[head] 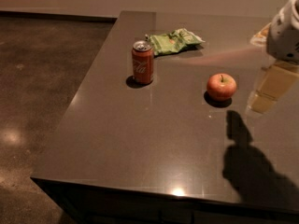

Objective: Move apple near coke can

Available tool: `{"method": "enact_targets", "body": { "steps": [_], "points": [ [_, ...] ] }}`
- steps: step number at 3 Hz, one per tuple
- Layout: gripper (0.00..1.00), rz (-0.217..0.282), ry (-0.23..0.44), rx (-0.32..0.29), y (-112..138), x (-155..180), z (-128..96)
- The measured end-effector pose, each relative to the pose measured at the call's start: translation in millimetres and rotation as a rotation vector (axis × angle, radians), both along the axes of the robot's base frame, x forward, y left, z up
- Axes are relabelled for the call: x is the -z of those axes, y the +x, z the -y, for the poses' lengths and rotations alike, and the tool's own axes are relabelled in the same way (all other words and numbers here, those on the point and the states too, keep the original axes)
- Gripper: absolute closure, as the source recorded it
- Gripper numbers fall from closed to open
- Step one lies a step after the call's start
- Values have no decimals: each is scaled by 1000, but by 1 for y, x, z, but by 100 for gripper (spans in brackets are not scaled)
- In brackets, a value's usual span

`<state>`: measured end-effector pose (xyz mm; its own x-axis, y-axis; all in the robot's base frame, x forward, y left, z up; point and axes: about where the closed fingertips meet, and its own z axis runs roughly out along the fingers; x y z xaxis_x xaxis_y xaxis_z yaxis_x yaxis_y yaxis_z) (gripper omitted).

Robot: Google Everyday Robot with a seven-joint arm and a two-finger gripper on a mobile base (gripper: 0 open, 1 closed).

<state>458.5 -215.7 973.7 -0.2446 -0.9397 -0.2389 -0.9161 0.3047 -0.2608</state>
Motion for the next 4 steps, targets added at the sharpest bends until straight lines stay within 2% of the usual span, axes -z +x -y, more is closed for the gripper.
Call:
{"method": "enact_targets", "body": {
  "steps": [1,2,3,4],
  "points": [
    [0,10,44,23,31,13,1],
    [0,-3,106,45,62,33,4],
    [0,-26,158,62,84,55,7],
    [0,-54,193,76,96,77,11]
  ]
}}
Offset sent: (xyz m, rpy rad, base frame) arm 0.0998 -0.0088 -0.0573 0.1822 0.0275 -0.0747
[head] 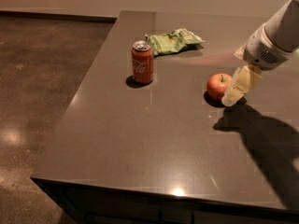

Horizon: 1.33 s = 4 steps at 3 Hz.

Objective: Move apple near coke can

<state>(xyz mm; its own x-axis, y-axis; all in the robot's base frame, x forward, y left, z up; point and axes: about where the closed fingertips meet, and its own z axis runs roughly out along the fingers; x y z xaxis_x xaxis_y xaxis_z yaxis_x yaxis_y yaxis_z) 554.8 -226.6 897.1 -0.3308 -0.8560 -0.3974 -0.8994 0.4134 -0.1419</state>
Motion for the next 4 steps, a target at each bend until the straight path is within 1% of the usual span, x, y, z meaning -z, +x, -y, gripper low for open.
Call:
{"method": "enact_targets", "body": {
  "steps": [1,2,3,4],
  "points": [
    [0,-20,24,-4,4,18,-2],
    [0,-21,47,-12,5,31,-8],
    [15,-16,56,-24,5,39,-14],
    [39,-15,57,-37,6,42,-17]
  ]
}}
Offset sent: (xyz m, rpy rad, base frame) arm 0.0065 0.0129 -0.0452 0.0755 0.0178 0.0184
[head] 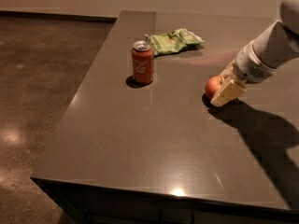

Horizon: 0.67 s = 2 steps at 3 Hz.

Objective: Move apple near coke can

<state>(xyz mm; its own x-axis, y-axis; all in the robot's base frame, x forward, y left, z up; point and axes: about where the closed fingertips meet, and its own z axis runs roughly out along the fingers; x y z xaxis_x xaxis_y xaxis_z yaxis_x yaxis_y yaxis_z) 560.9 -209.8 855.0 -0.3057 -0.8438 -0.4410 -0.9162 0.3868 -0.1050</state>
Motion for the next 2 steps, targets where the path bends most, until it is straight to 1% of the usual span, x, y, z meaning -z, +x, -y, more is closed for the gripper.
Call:
{"method": "enact_targets", "body": {
  "steps": [1,2],
  "points": [
    [62,9,13,-5,5,-6,-5],
    [86,13,37,-15,17,-18,-25]
  ]
}}
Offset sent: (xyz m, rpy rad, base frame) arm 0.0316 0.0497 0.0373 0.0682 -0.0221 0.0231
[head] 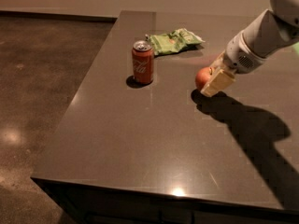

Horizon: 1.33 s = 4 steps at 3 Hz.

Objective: Move apple near coke can

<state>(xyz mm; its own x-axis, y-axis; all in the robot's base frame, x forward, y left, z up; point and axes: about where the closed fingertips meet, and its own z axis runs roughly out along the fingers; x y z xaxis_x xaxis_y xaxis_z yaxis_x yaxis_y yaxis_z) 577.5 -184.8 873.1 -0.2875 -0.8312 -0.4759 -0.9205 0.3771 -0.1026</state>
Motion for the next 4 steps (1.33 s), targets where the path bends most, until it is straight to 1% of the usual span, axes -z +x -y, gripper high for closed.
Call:
{"method": "enact_targets", "body": {
  "steps": [1,2,3,4],
  "points": [
    [100,6,14,-7,16,-8,-26],
    [100,10,21,-23,33,-10,-53],
    [100,9,14,-49,40,-7,-76],
    [85,4,2,-75,44,0,-92]
  ]
}}
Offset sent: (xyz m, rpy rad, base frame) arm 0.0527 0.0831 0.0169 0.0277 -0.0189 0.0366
